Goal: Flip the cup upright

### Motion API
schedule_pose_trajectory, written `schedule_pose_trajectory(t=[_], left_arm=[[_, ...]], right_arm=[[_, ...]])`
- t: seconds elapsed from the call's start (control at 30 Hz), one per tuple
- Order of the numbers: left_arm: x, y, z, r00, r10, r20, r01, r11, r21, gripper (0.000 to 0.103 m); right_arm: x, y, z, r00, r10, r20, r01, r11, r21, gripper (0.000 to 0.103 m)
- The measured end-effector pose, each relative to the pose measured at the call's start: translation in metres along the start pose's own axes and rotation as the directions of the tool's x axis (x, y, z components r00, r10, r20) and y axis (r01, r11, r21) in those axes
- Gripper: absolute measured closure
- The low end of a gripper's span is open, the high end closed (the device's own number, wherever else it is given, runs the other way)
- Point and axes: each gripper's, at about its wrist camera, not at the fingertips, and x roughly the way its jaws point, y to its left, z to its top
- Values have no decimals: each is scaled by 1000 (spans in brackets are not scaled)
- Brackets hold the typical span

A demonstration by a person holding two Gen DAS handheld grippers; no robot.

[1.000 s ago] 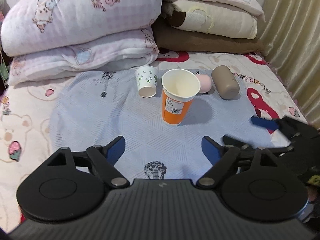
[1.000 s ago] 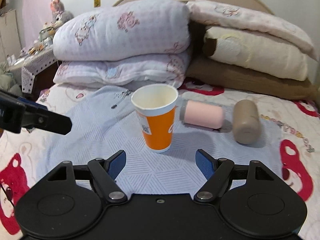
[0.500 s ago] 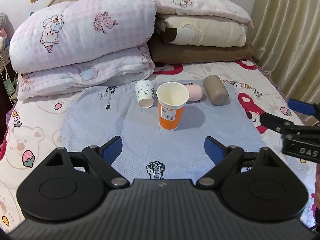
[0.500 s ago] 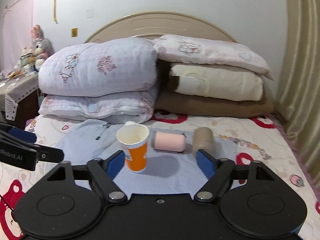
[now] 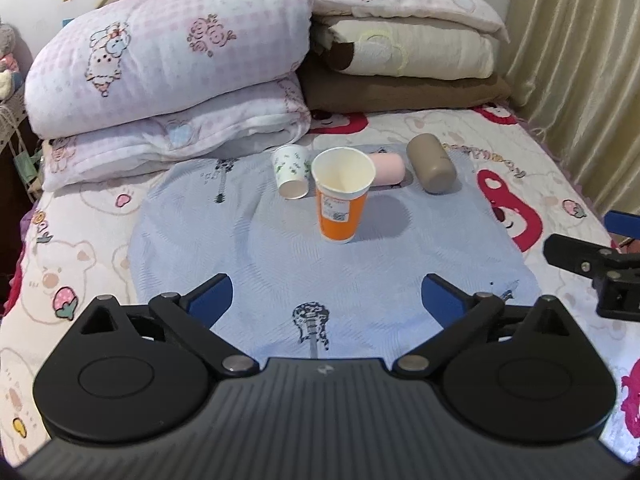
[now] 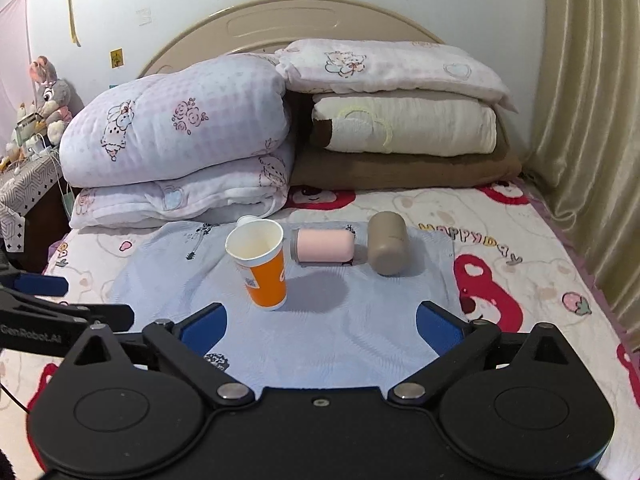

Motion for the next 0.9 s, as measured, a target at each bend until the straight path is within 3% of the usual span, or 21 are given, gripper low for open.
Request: schedule_pose_trajectory(t=[0.17,0.6,0.7,0.9], left_arm=[[1,1,1,999,51,-9,-51,999,-20,1],[13,6,0,994,92,-62,-96,994,-55,1],[12,7,-4,988,145,-50,-148,988,-50,1],[11,15,-6,989,136,-66,-140,988,-67,1]], right_arm=[[2,0,1,997,-69,-30,69,998,3,1],[8,1,-1,996,-61,-70,61,998,-6,1],[9,-1,0,995,-65,-70,65,998,-4,1],[8,-2,0,994,-75,-74,75,997,-7,1]])
